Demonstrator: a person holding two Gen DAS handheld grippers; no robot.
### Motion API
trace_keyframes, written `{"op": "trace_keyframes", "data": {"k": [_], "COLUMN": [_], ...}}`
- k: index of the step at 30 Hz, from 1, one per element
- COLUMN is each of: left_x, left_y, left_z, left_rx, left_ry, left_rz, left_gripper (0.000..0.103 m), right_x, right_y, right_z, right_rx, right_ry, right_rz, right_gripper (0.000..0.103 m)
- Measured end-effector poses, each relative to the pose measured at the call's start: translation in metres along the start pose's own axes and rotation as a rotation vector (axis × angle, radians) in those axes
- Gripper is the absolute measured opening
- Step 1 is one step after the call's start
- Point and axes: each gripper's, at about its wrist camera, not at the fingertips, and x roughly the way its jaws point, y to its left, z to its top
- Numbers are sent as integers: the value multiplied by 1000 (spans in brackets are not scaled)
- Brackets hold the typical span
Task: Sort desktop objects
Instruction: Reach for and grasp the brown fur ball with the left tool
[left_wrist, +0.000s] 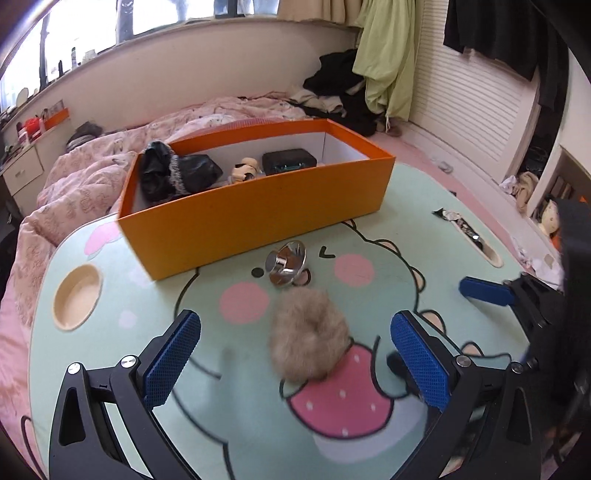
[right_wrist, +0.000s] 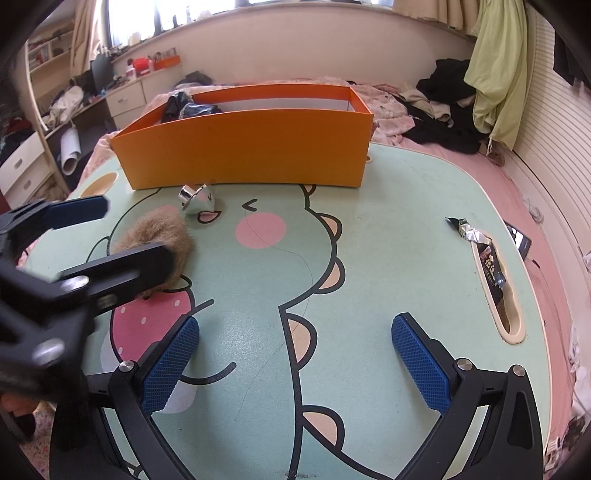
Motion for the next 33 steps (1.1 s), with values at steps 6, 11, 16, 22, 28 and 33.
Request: {"op": "trace_keyframes", "data": {"k": [6,11,16,22,28,33], "left_x": [22,0,-29,-35,-36,-36], "left_y": [3,17,33,34,36,36], "left_z": [-6,-28,-61,-76,-77,-77], "left_rx": [6,-3,-63,-58,-68,-66], "left_ry": [40,1,-29,-68,-76,-78], "left_rz": [23,56,97,112,98,98], "left_gripper": [69,38,38,38,38,38], "right_x": [0,1,1,1,9,19], "right_y": [1,2,1,1,14,46], "right_z": [0,1,2,3,29,71], "right_rx": [-6,-6,-4,-9,-14,-63], "right_ry": [-2,-2,-1,-1,40,-36], "right_rz": [1,0,3,-1,94,111], "right_gripper": [103,103,103,103,97,92]}}
